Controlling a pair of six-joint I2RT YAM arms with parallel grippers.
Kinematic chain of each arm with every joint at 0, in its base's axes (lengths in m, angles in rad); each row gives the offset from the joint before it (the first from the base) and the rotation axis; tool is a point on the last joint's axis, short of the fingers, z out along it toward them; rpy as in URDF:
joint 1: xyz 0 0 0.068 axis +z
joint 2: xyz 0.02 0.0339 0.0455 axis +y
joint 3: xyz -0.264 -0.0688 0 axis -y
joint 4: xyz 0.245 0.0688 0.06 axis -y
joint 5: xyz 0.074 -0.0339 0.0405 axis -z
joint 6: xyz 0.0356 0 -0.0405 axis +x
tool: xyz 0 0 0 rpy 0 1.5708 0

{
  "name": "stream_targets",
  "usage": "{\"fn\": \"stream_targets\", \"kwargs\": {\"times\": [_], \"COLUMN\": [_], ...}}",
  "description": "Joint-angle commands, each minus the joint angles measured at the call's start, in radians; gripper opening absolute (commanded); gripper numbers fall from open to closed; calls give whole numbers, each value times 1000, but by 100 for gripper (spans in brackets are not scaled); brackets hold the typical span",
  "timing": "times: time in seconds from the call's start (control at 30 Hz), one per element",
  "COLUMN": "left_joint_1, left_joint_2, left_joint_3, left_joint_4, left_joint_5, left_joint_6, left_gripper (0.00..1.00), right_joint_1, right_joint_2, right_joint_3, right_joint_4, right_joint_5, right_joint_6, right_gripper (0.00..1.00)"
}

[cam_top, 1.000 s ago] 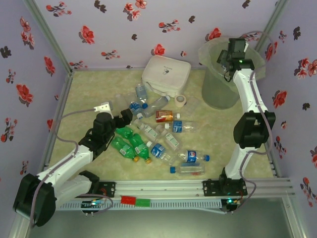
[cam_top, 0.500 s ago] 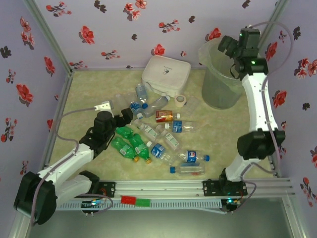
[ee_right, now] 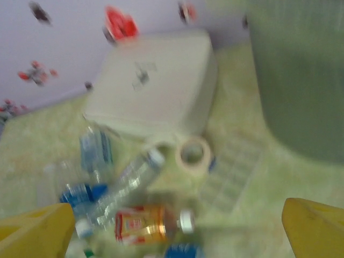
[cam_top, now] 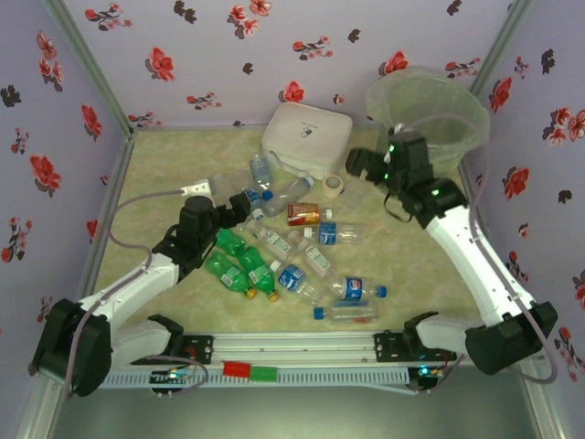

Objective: Put the plastic bottles in the bin

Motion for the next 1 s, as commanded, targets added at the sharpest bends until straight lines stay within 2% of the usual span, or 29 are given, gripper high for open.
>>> {"fn": "stream_targets", "kwargs": {"times": [0.0,0.13,0.23,0.53,0.77,0.97], "left_joint_1": [8,9,10,40,83,111], "left_joint_2": [15,26,21,-76,-152,-177], "left_joint_3": [33,37,35,-42,-125,-164], "left_joint_4": [9,6,-2,-33,-28,-17], "left_joint_5": [17,17,16,-3,-26,-27], "left_joint_6": [-16,-24,-23,-29,-40,-42], "left_gripper": [100,100,100,100,100,100], "right_joint_1": [39,77,111,150,148,148], "right_joint_2": [-36,-10,34,141,184,278], "right_joint_3": [-172,-327,-398,-512,-525,-508], "right_joint_4": [92,180,286,518,541,571], "right_joint_5": [-15,-1,-16,-15,14,-21], "right_joint_6": [270,504,615,1006,1137,1186], "right_gripper": [100,100,100,100,100,100]}}
